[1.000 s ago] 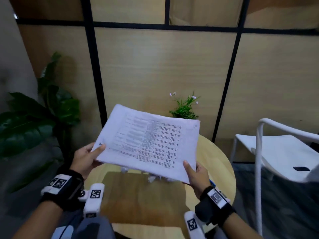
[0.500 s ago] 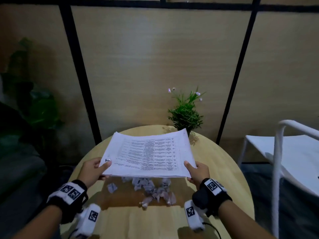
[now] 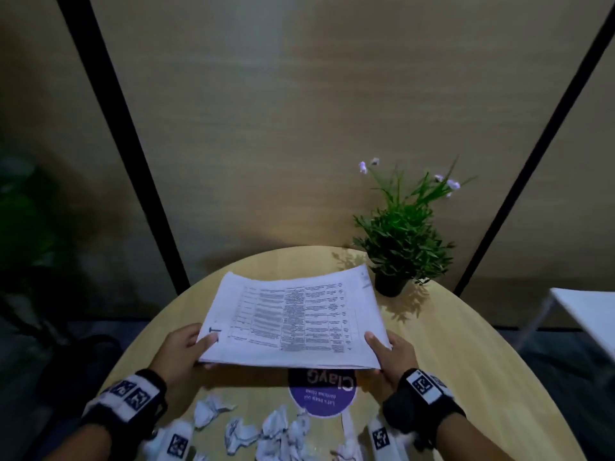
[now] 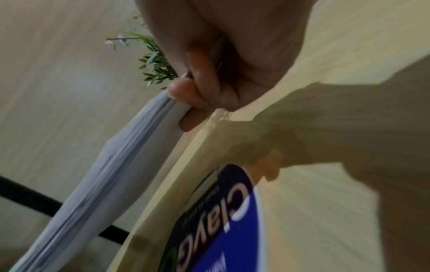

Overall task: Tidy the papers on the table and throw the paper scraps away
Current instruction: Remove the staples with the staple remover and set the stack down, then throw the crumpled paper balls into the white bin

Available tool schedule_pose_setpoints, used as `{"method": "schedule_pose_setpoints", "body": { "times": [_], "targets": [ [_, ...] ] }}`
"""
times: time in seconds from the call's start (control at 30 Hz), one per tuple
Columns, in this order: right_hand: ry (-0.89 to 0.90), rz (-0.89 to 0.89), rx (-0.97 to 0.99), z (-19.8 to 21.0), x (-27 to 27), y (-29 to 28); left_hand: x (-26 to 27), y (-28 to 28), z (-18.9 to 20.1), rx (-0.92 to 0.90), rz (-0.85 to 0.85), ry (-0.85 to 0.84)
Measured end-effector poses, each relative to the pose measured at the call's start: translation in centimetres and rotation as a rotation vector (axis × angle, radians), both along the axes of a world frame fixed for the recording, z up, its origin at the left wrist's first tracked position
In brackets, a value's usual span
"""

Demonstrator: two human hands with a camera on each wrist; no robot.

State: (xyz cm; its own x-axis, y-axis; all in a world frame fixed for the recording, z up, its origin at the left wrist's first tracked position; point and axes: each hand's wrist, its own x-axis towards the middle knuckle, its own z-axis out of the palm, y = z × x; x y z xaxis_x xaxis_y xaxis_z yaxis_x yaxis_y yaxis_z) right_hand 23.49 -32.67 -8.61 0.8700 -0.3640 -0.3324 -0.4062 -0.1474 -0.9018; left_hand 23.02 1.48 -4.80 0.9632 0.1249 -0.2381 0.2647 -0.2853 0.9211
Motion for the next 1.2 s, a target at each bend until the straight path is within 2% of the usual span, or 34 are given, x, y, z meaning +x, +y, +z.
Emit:
{"method": "schedule_pose_setpoints", "body": {
  "times": [0.1,0.2,0.37,0.53,0.7,0.83,1.03,1.2],
  "targets": [
    [0.058,0.02,-0.065,0.1,3.7,-0.2,4.9,0.0,-0.5,0.066,-0.033,-0.016],
    [0.135,0.021,-0.047,0.1,7.0,-0.6,8.7,-0.8,-1.5,0.037,-0.002,-0.027],
    [0.203,-0.024,-0.017,-1.2,11.2,-1.3,13.1,-2.1,-4.4,0.044,0.172,0.006],
    [0.136,-0.155,0.273,-1.6,11.8,-1.6,14.3,-3.5,-5.9,-0.14,0.253,0.164],
    [0.158,-0.224,0.315,-0.7,8.2,-2.3,11.4,-4.0,-4.4,-0.237,0.301,0.22],
    [0.207,-0.086,0.302,1.6,2.5,-2.2,6.5,-3.5,-1.8,-0.219,0.298,0.185],
    [0.198,0.233,0.022,3.2,-7.4,-1.1,-4.2,-4.0,1.0,-0.137,-0.018,0.192],
    [0.226,0.444,-0.291,3.0,-13.6,-0.1,-11.7,-5.9,1.1,0.173,-0.266,0.144]
  ]
}}
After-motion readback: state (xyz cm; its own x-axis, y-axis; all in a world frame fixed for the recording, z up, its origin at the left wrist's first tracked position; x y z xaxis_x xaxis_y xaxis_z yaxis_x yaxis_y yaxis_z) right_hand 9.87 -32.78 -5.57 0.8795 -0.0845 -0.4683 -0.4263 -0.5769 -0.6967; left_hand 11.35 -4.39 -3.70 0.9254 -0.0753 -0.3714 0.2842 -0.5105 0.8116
